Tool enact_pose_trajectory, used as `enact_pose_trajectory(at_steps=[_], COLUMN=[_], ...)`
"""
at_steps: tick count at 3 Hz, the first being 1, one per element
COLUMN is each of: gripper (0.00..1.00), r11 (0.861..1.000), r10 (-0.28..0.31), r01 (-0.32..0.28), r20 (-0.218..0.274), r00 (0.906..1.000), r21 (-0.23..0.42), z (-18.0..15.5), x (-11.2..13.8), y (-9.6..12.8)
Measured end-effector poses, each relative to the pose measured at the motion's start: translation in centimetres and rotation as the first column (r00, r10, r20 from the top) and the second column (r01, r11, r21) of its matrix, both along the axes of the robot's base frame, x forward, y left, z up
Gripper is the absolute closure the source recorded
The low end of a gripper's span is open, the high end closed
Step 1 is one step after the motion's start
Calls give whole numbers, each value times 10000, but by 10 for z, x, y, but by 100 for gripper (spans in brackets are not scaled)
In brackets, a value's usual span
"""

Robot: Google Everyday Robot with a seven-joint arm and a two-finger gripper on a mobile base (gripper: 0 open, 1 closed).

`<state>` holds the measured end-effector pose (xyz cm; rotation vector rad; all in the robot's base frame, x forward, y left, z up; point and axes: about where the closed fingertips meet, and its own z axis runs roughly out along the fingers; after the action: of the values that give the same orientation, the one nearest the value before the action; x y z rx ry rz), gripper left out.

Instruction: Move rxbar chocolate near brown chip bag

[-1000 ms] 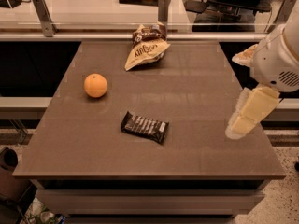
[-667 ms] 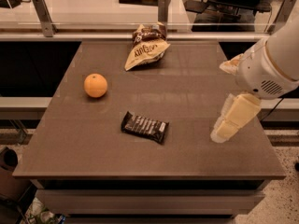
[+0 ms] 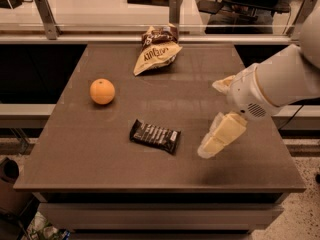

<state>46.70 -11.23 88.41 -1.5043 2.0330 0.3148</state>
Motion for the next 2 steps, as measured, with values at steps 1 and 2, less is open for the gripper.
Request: enact_pose_trajectory(at_steps=[1, 2], gripper=[0, 0], r11=[9968, 9895], r10=[-59, -220], r01=[57, 218], r20=[25, -2], r00=[10000, 9998], r21=[794, 1428], z=[-18, -34], x=[9, 18], y=[21, 36])
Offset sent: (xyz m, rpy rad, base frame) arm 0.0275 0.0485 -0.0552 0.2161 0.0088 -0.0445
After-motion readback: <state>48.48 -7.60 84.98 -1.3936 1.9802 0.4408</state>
